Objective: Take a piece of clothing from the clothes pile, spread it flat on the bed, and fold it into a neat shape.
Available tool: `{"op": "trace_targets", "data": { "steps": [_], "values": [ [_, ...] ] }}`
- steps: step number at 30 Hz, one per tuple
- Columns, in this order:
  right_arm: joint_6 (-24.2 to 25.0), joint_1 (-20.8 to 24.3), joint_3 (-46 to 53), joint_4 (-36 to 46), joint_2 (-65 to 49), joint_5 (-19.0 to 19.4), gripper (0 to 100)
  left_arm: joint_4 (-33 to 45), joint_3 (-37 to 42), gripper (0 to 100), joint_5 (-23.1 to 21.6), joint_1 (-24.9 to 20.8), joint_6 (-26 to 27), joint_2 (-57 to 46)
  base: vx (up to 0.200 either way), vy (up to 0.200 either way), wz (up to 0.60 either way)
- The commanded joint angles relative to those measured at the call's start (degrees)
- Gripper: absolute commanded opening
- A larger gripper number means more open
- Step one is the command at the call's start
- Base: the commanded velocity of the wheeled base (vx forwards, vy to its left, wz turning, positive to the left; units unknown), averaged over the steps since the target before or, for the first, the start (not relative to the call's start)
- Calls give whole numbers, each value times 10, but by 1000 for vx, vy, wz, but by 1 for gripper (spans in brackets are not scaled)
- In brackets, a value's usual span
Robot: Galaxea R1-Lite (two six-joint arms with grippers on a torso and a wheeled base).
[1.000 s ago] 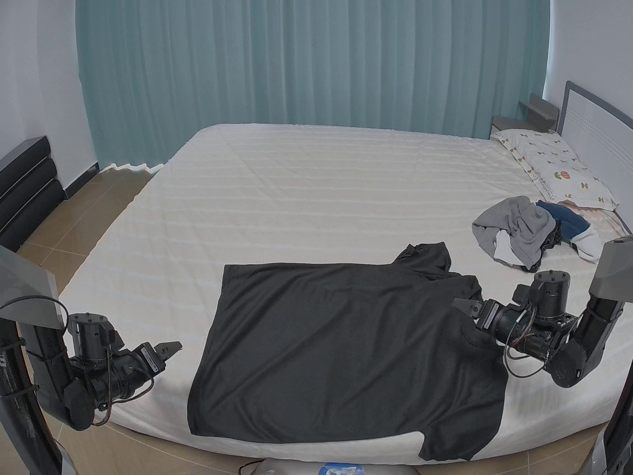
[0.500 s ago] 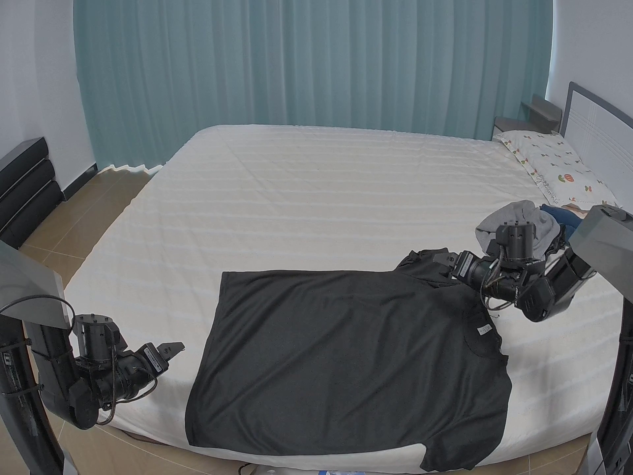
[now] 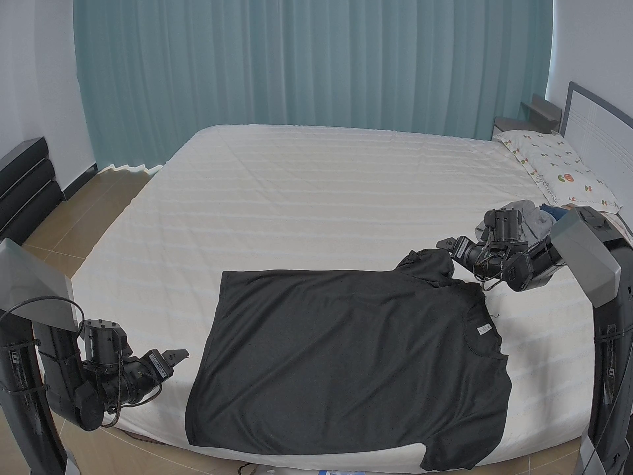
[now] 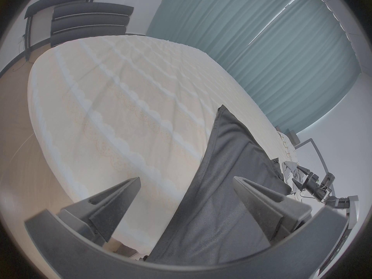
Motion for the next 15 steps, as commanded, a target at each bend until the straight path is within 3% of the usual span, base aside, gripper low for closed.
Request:
{"op": "trace_targets", "data": {
  "steps": [1, 7, 15],
  "values": [
    [0, -8, -62, 27, 51, 2, 100, 0, 0, 100, 0, -1, -5, 7, 0, 0, 0],
    [3, -6, -140, 86, 92, 1, 100, 0, 0, 100, 0, -1, -4, 13, 0, 0, 0],
    [6, -3, -170, 90, 126, -11, 100, 0, 0, 100, 1, -2, -4, 17, 0, 0, 0]
  ]
}}
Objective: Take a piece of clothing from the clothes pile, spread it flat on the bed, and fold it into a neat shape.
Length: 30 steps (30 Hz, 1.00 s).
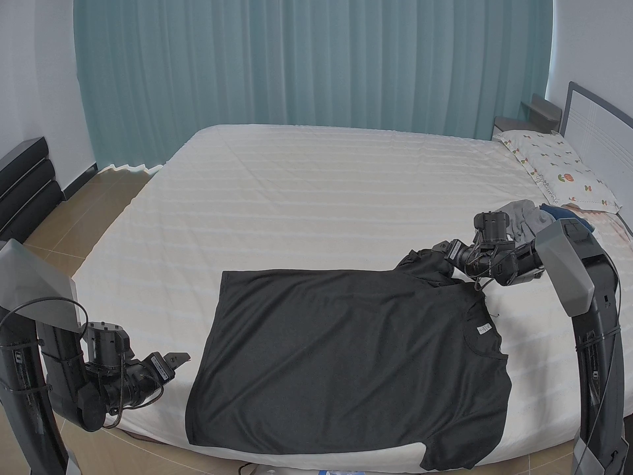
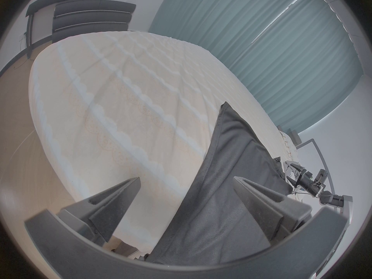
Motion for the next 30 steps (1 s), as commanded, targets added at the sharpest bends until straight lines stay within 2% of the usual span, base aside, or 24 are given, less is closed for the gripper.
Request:
{"op": "trace_targets", "data": {
  "steps": [1, 10, 11, 17, 23, 25, 30],
  "values": [
    [0, 1, -13, -2, 29, -4, 100, 0, 0, 100, 0, -1, 1, 8, 0, 0, 0],
    [0, 2, -33, 1, 38, -3, 100, -12, 0, 100, 1, -1, 1, 15, 0, 0, 0],
    [0, 2, -33, 1, 38, -3, 0, -12, 0, 100, 1, -1, 1, 15, 0, 0, 0],
    [0, 9, -60, 0, 59, -16, 0, -12, 1, 100, 1, -1, 1, 15, 0, 0, 0],
    [0, 13, -136, -3, 86, -66, 0, -12, 0, 100, 1, -1, 1, 15, 0, 0, 0],
    [0, 9, -142, -16, 94, -86, 0, -12, 0, 100, 1, -1, 1, 15, 0, 0, 0],
    [-2, 9, -142, -98, 99, -89, 0, -12, 0, 100, 1, -1, 1, 15, 0, 0, 0]
  ]
}}
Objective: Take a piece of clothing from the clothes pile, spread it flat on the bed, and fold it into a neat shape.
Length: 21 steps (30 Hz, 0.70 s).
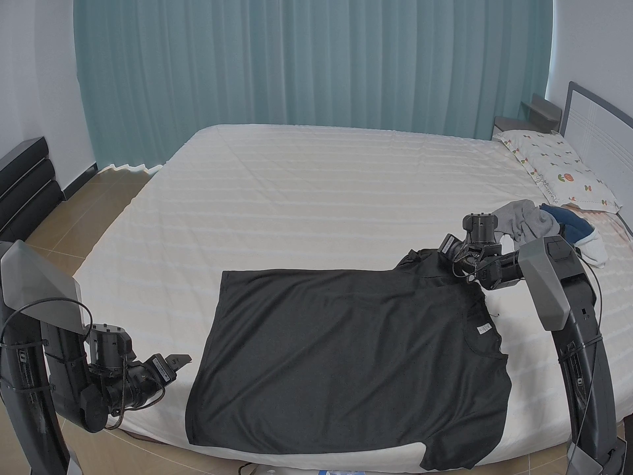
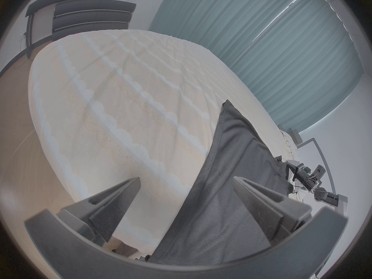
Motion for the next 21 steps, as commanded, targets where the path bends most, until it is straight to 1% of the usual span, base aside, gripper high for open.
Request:
{"op": "trace_targets", "data": {
  "steps": [1, 4, 6, 8, 13, 21],
  "values": [
    [-5, 0, -6, -61, 15, -3, 0, 0, 1, 100, 0, 0, 0, 1, 0, 0, 0],
    [-10, -2, -6, -74, 8, -5, 0, 0, 1, 100, 0, 0, 0, 1, 0, 0, 0],
    [-11, -5, -6, -92, -13, 1, 0, 0, 0, 100, 0, 0, 0, 1, 0, 0, 0],
    [-12, -6, -6, -88, -20, 4, 0, 0, 0, 100, 0, 0, 0, 1, 0, 0, 0],
    [-27, -6, -6, -93, -2, 6, 0, 0, 1, 100, 0, 0, 0, 1, 0, 0, 0],
    [-31, -12, -6, -94, 29, 7, 0, 0, 1, 100, 0, 0, -1, 2, 0, 0, 0]
  ]
}}
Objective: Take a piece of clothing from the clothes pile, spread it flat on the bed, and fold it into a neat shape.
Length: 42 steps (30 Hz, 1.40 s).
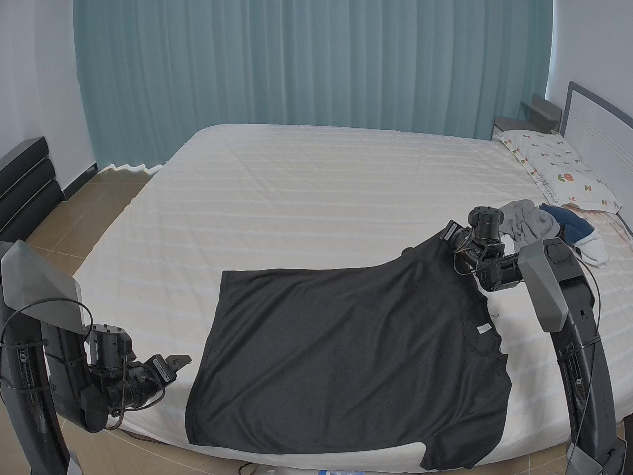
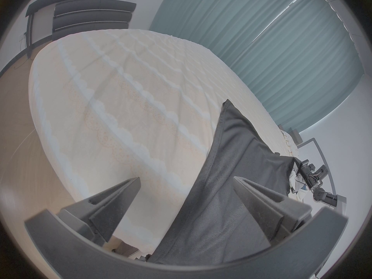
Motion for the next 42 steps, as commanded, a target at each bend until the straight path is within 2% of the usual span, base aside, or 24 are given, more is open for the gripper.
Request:
{"op": "trace_targets", "data": {
  "steps": [1, 4, 5, 11, 15, 18, 19, 21, 23, 27, 29, 34, 42],
  "values": [
    [0, -4, 0, 0, 19, 1, 0, 0, 0, 100, 0, 0, -1, 2, 0, 0, 0],
    [0, -6, 0, 0, 28, -2, 0, 0, 0, 100, 0, 0, -1, 2, 0, 0, 0],
    [0, -6, 0, 4, 29, -2, 100, 0, 0, 100, 0, 0, -1, 2, 0, 0, 0],
    [8, -8, 8, 5, 7, -3, 100, 0, -1, 100, 0, 0, -1, 1, 0, 0, 0],
    [18, -10, 62, 0, -36, 2, 100, -1, -6, 100, 0, 0, -1, -6, 0, 0, 0],
    [37, -17, 119, -2, -83, 6, 100, -1, -29, 100, 1, -1, -22, -24, 0, 0, 0],
    [43, -19, 157, -2, -111, 21, 100, 0, -47, 100, 1, -1, -43, -41, 0, 0, 0],
    [43, -26, 198, -2, -135, 42, 100, 2, -66, 100, 1, -1, -51, -48, 0, 0, 0],
    [39, -31, 264, -24, -170, 71, 100, 8, -103, 100, 12, -5, -50, -49, 0, 0, 0],
    [30, -31, 337, -57, -192, 77, 100, 43, -191, 100, 19, -12, -48, -42, 0, 0, 0],
    [26, -28, 364, -65, -196, 78, 100, 104, -260, 100, 18, -14, -48, -36, 0, 0, 0],
    [26, -26, 387, -83, -196, 77, 100, 233, -416, 100, 18, -33, -49, 16, 0, 0, 0],
    [35, -32, 399, -96, -180, 78, 100, 330, -629, 100, 20, -50, -48, 148, 0, 0, 0]
  ]
}}
